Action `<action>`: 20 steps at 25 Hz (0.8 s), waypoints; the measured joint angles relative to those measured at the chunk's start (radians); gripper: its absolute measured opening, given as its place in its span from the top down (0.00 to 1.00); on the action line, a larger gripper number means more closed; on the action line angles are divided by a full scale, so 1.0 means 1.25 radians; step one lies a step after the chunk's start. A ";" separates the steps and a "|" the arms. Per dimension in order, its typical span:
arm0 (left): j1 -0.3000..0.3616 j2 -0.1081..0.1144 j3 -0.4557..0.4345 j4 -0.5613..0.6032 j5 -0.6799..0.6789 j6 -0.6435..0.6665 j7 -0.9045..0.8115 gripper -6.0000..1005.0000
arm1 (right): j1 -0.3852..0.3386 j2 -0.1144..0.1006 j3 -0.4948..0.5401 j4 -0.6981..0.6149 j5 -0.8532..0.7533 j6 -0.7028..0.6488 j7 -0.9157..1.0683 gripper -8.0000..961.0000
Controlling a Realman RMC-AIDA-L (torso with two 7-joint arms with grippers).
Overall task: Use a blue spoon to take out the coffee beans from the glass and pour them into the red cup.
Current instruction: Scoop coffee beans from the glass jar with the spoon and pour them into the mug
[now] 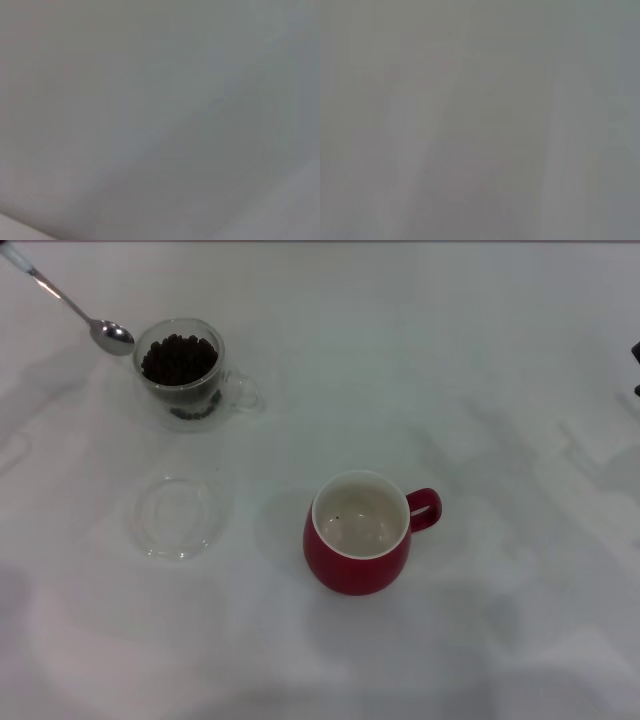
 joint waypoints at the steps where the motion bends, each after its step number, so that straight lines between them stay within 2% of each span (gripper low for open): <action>1: -0.008 0.000 0.000 0.000 0.011 -0.019 -0.004 0.86 | 0.000 0.000 -0.003 -0.002 -0.003 0.001 0.004 0.08; 11: -0.089 -0.015 0.000 -0.001 0.106 -0.130 0.000 0.86 | 0.000 0.000 -0.014 -0.008 -0.029 0.002 0.044 0.09; 20: -0.110 -0.050 0.001 0.009 0.126 -0.233 0.037 0.86 | -0.001 0.000 -0.014 -0.009 -0.033 0.004 0.070 0.09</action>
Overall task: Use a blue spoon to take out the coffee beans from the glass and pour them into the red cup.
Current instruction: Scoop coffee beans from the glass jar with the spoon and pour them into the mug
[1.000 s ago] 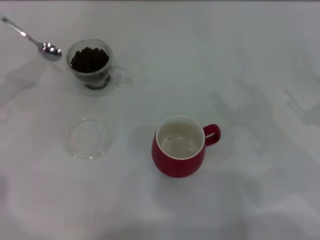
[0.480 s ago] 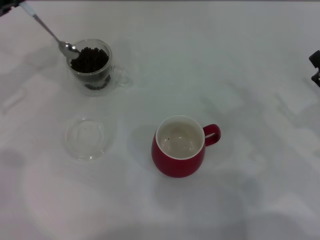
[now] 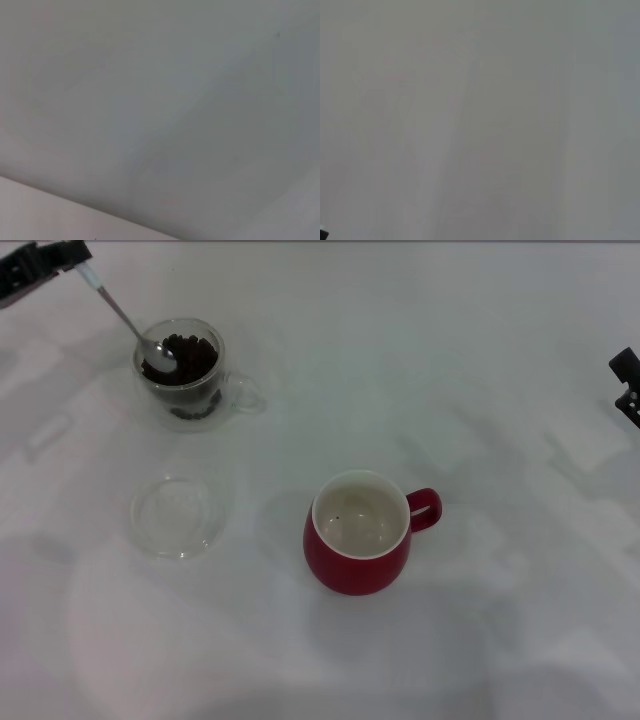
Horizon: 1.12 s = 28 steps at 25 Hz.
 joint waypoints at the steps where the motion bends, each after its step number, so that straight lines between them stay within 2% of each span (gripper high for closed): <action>1: 0.000 -0.004 0.000 0.000 0.000 -0.002 0.002 0.86 | 0.000 0.000 0.000 0.000 0.000 0.000 0.001 0.09; 4: 0.002 -0.016 0.000 0.001 0.002 -0.014 0.005 0.86 | 0.000 -0.001 0.000 0.000 0.000 -0.001 0.009 0.09; 11: 0.018 -0.030 0.000 0.001 -0.010 -0.034 0.003 0.86 | 0.005 -0.001 0.000 0.001 0.000 0.001 0.020 0.09; 14: 0.038 -0.044 -0.001 0.005 -0.034 -0.053 -0.001 0.86 | 0.007 -0.001 0.000 0.000 0.000 -0.003 0.026 0.09; 21: 0.069 -0.041 -0.001 0.056 -0.090 -0.075 -0.017 0.86 | 0.010 -0.003 0.000 0.000 0.000 0.003 0.031 0.09; 28: 0.084 -0.042 -0.001 0.061 -0.109 -0.075 -0.083 0.86 | 0.013 -0.003 0.002 -0.003 0.000 0.003 0.031 0.09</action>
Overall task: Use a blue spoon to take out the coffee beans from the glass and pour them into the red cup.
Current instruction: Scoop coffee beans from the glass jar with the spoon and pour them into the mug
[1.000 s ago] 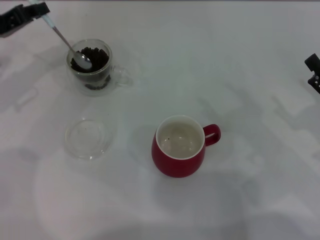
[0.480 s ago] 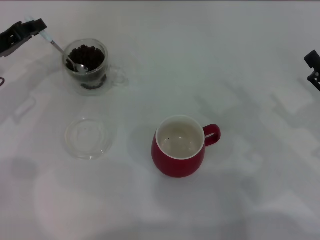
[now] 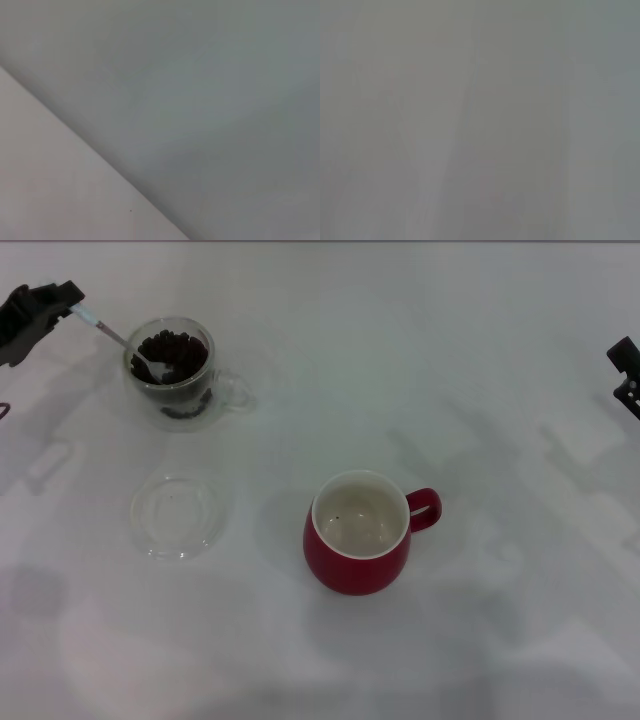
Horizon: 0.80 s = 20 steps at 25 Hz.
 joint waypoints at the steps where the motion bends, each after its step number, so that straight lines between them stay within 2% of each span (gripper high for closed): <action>1: 0.004 -0.001 0.000 0.002 -0.007 0.002 -0.008 0.86 | 0.000 0.000 0.000 -0.002 0.000 0.000 0.000 0.09; 4: 0.014 -0.001 0.000 0.014 -0.022 0.006 -0.013 0.86 | 0.001 -0.002 0.000 -0.005 0.000 -0.004 0.000 0.09; 9: 0.057 0.013 -0.001 0.068 -0.077 0.008 -0.016 0.86 | 0.005 -0.004 0.003 -0.005 0.000 -0.006 0.000 0.09; 20: 0.104 0.023 -0.004 0.074 -0.156 0.061 -0.022 0.86 | 0.018 -0.005 0.001 -0.002 0.000 0.000 0.000 0.09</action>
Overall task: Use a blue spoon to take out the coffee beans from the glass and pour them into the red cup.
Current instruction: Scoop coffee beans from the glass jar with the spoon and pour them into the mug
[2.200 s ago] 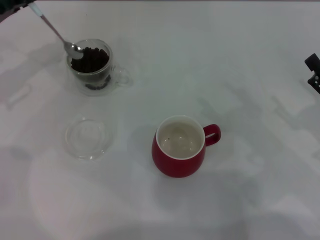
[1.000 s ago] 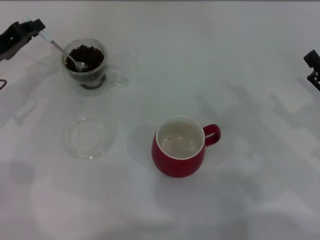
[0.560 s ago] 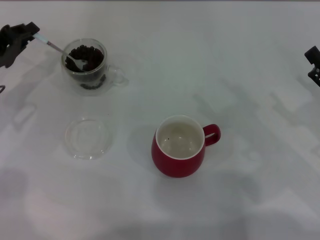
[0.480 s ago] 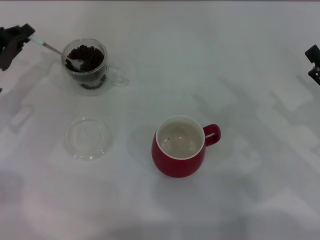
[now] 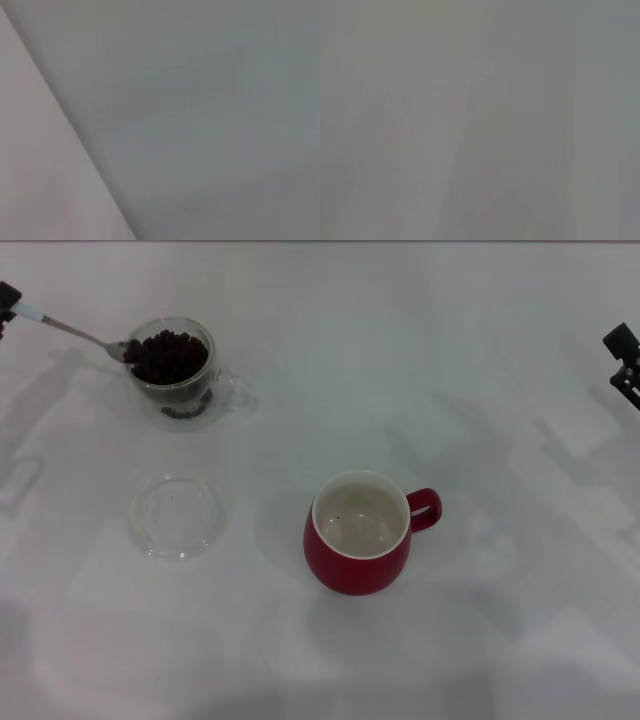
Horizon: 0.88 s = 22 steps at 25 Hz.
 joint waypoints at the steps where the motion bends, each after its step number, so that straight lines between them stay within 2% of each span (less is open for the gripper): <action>1: 0.001 0.001 -0.001 0.000 -0.001 0.007 0.000 0.86 | 0.000 0.000 0.000 0.000 0.000 0.001 0.000 0.09; 12: -0.001 0.020 0.003 0.000 0.000 0.099 0.004 0.86 | 0.022 0.000 0.004 -0.003 0.002 0.020 -0.007 0.09; 22: -0.050 0.025 0.004 0.004 0.102 0.200 0.000 0.86 | 0.045 0.000 0.002 -0.007 0.001 0.029 -0.037 0.09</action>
